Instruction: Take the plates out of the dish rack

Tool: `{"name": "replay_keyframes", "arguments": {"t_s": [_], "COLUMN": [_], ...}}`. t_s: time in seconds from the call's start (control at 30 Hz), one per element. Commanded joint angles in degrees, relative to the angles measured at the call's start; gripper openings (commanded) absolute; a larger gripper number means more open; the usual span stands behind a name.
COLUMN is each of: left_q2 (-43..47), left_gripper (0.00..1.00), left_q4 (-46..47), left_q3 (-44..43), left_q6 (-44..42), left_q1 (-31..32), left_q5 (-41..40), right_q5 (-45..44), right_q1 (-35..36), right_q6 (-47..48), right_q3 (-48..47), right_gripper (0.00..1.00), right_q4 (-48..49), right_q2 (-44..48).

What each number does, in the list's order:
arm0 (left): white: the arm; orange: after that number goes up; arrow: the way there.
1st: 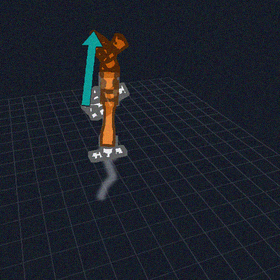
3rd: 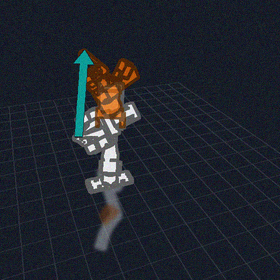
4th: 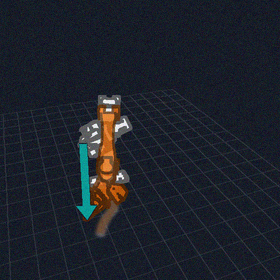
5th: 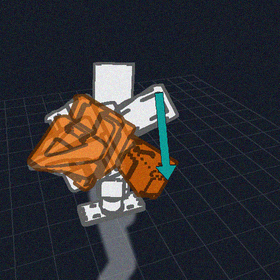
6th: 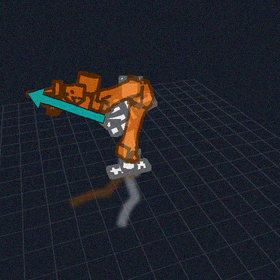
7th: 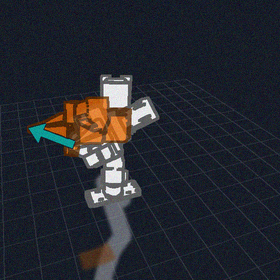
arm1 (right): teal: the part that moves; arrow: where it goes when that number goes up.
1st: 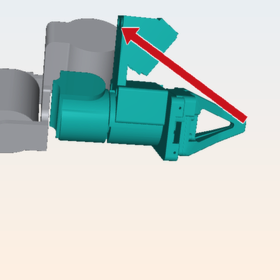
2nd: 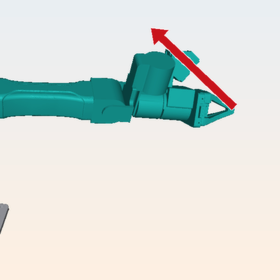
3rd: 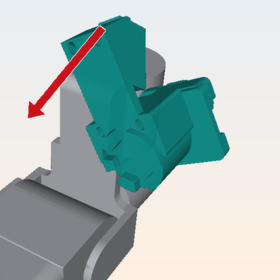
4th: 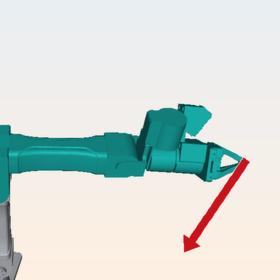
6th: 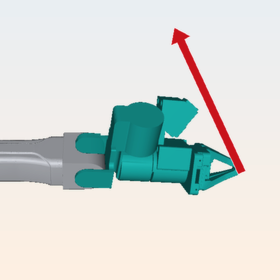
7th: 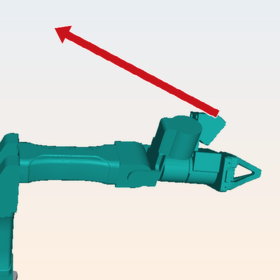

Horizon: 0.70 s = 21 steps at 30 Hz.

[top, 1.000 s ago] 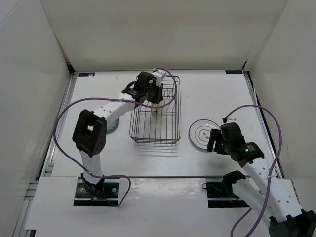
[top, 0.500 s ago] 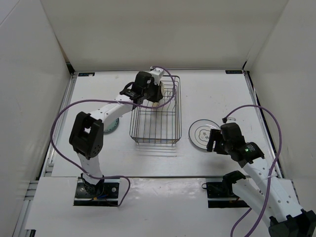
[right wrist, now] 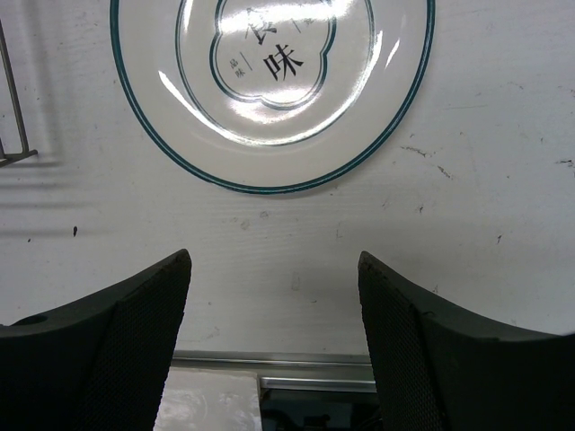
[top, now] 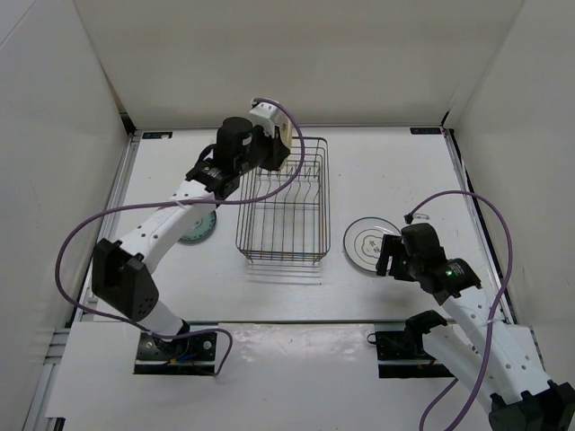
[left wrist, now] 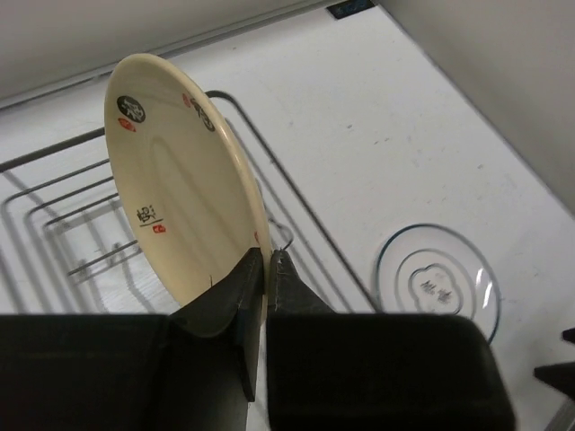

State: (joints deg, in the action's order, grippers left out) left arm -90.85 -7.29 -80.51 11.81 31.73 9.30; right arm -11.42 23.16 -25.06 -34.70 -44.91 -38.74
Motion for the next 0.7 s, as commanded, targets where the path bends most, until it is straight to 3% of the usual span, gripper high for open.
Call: {"name": "replay_keyframes", "arguments": {"t_s": [0.0, 0.17, 0.3, 0.5, 0.67], "left_q2": [6.55, 11.39, 16.75, 18.08, 13.07], "left_gripper": [0.06, 0.02, 0.01, 0.01, 0.01], "left_q4": [-9.74, -26.09, -25.40, -18.83, -13.28], "left_q3": [-4.73, -2.48, 7.63, 24.94, 28.56], "left_q6": [-8.70, -20.33, -25.43, -24.74, -23.51], "left_q1": [0.88, 1.23, 0.88, -4.91, -8.08], "left_q5": [-5.24, -25.97, -39.86, -43.75, -43.31], "right_q5": [0.26, 0.87, 1.40, 2.72, 2.89], "right_q1": [0.13, 0.31, 0.05, 0.05, 0.05], "right_q6": [0.19, 0.53, 0.89, 1.33, 1.50], "right_q3": [0.51, 0.60, 0.86, 1.03, 0.95], "right_gripper": [0.78, 0.78, 0.78, 0.79, 0.79], "right_q4": [0.79, 1.40, 1.92, 2.45, 2.54], "right_q2": [0.42, 0.60, 0.16, -0.11, 0.07]}}
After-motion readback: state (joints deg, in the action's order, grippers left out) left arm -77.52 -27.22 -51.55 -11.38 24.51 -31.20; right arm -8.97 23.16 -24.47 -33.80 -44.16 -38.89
